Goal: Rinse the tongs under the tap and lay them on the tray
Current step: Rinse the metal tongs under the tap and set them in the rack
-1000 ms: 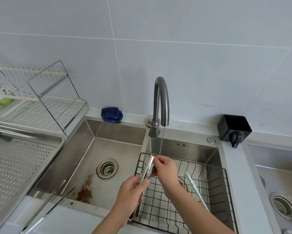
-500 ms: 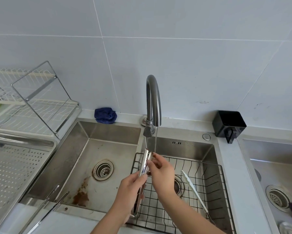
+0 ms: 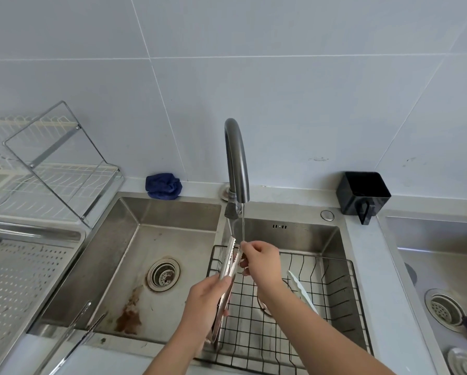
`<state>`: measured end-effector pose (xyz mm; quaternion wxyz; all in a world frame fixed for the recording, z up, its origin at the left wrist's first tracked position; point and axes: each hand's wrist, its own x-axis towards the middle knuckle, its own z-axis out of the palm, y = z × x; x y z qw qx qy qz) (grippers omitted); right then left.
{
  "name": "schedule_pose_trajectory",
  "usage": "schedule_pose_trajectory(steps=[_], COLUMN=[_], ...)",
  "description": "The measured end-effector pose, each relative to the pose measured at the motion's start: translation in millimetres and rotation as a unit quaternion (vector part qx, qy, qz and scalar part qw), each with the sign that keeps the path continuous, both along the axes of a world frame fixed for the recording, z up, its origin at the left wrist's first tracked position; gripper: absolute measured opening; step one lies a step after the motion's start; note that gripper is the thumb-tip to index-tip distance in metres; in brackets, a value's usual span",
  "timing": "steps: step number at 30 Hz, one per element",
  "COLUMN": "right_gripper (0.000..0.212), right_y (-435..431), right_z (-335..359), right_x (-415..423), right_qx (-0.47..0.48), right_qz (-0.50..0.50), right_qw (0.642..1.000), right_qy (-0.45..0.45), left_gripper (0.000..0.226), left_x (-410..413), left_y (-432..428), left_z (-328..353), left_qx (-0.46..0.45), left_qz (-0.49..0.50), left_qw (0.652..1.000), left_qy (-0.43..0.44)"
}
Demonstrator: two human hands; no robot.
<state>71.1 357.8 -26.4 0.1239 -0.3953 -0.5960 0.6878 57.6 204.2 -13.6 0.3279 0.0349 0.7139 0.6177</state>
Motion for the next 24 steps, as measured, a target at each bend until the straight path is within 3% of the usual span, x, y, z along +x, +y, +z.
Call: schedule_pose_trajectory(steps=[3, 8, 11, 14, 17, 20, 24], right_gripper=[0.012, 0.027, 0.010, 0.008, 0.022, 0.006, 0.011], right_y=[-1.7, 8.3, 7.2, 9.6, 12.4, 9.4, 14.0], right_z=[-3.7, -3.6, -4.1, -6.0, -7.7, -6.9, -5.2], right_x=[-0.5, -14.3, -19.8, -21.5, -22.5, -20.2, -19.2], right_qx=[-0.033, -0.026, -0.018, -0.016, 0.017, 0.003, -0.004], right_qz=[0.036, 0.005, 0.038, 0.058, 0.035, 0.078, 0.058], right_qw=[0.999, 1.000, 0.999, 0.998, 0.999, 0.997, 0.998], right_qy=[0.010, 0.015, 0.006, 0.010, 0.008, 0.016, 0.026], left_gripper=[0.022, 0.026, 0.025, 0.027, 0.026, 0.026, 0.026], left_x=[-2.1, -8.6, -13.7, -17.1, -16.8, -16.9, -18.8], left_y=[2.9, 9.6, 13.0, 12.7, 13.6, 14.3, 13.7], left_z=[-1.4, -2.8, -2.5, -1.3, 0.2, 1.6, 4.6], left_qx=[-0.006, -0.001, 0.002, 0.013, 0.017, 0.019, 0.018], left_qz=[0.012, 0.015, 0.024, 0.025, 0.017, 0.021, 0.001], left_qw=[1.000, 1.000, 1.000, 0.999, 1.000, 1.000, 1.000], left_qy=[-0.003, -0.015, -0.014, -0.015, -0.012, -0.003, 0.017])
